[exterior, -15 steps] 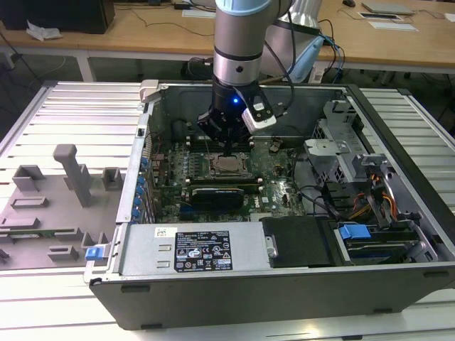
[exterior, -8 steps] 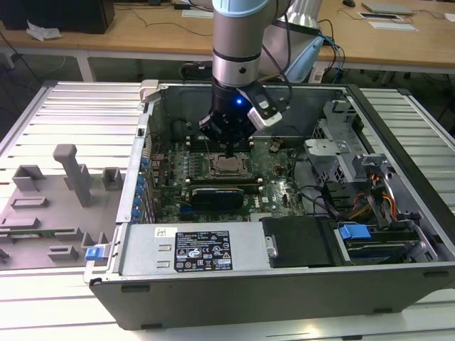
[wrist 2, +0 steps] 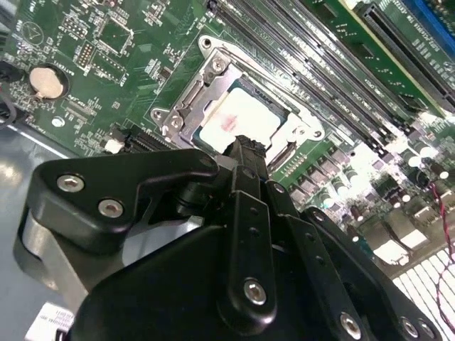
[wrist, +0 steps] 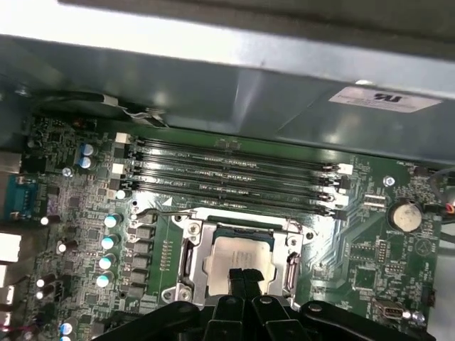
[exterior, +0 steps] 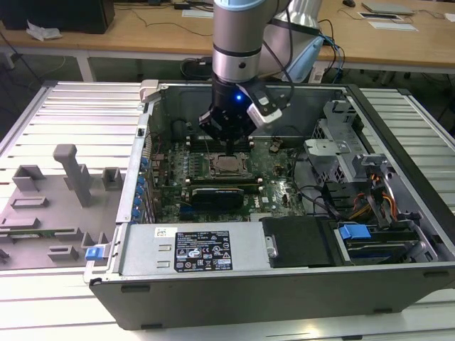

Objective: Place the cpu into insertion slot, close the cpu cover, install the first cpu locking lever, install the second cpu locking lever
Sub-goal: 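Close the cpu cover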

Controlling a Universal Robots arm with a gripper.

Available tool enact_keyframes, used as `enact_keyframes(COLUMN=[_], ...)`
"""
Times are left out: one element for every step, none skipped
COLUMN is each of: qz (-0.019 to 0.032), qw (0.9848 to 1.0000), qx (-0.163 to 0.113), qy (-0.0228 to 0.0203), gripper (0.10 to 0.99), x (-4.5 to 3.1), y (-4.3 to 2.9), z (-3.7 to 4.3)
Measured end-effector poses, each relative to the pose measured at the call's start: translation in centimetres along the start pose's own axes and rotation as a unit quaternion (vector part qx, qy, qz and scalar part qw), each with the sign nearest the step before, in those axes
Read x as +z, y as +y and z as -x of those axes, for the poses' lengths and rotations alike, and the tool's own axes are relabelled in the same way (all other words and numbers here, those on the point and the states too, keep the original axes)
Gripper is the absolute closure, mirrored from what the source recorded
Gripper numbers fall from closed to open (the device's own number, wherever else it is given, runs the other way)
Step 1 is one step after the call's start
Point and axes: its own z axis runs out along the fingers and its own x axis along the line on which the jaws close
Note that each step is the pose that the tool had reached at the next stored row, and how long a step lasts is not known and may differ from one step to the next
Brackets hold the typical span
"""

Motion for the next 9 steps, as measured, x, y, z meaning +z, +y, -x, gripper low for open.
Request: enact_keyframes(qz=[0.0,0.0,0.0001,0.0,0.0,0.0,0.0,0.0,0.0], qw=[1.0,1.0,1.0,1.0,1.0,1.0,1.0,1.0,1.0], qx=[0.0,0.001,0.001,0.001,0.001,0.001,0.001,0.001,0.001], qy=[0.0,-0.0001,-0.0001,-0.0001,-0.0001,-0.0001,-0.0001,-0.0001,-0.0001], gripper=[0.98,0.98,0.98,0.98,0.98,0.98,0.98,0.98,0.98], x=[-0.15,-0.29,-0.32,-0.32,-0.32,-0.32,-0.32,-0.32,-0.32], y=[0.0,0.01,0.01,0.01,0.01,0.01,0.01,0.01,0.01], z=[0.0,0.0,0.0,0.01,0.0,0.0,0.0,0.0,0.0])
